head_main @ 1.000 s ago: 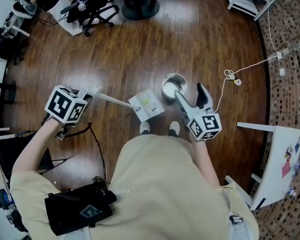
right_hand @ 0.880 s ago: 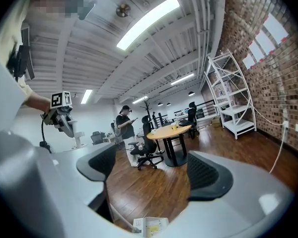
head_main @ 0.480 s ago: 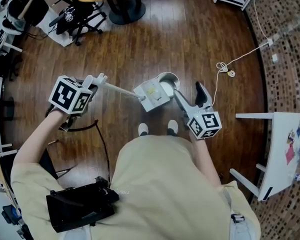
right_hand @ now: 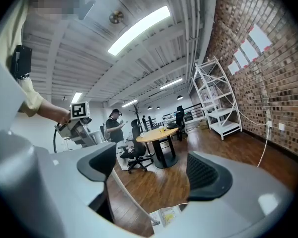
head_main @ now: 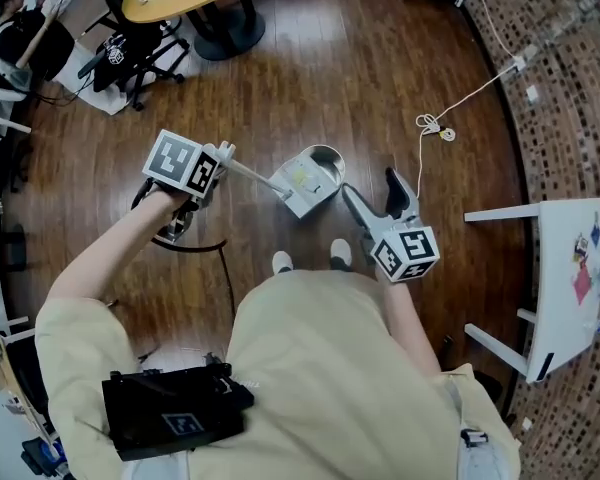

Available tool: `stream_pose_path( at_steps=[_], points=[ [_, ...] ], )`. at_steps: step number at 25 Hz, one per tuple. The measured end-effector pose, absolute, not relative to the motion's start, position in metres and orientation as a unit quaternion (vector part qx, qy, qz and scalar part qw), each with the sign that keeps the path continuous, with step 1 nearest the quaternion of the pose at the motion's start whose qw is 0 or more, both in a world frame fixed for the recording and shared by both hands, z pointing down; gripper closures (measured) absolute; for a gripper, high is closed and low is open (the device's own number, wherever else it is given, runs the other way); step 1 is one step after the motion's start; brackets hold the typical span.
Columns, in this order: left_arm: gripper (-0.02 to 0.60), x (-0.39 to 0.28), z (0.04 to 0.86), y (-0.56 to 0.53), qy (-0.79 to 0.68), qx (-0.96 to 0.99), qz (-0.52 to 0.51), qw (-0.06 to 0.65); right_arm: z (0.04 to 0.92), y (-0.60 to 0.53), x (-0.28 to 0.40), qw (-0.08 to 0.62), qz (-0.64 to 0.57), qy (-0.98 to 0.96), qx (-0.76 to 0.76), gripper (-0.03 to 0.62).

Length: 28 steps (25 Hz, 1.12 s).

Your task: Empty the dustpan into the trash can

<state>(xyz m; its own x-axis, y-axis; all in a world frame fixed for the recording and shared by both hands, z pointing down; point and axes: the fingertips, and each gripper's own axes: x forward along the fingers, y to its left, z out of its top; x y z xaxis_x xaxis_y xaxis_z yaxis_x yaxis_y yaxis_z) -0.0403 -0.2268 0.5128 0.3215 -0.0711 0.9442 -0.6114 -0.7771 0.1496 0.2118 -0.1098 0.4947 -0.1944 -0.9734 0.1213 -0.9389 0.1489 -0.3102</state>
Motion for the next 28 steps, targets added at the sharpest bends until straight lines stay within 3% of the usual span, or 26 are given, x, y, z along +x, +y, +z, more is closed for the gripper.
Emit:
stream_pose_path(
  at_steps=[8,16,28],
  points=[
    [0.579,-0.021,0.511,-0.196,-0.128,0.763,0.514,0.370,0.504,-0.094,0.235,0.069,-0.176,0.725,-0.662,0.168],
    [0.579,0.014,0.476,-0.206,-0.092,0.761,0.419,0.487,0.506,-0.094,0.242,0.076,-0.179,0.720,-0.666,0.171],
    [0.578,0.107,0.467,-0.261,-0.069,0.739,0.407,0.532,0.515,-0.089,0.250,0.086,-0.195,0.709,-0.673,0.172]
  ],
)
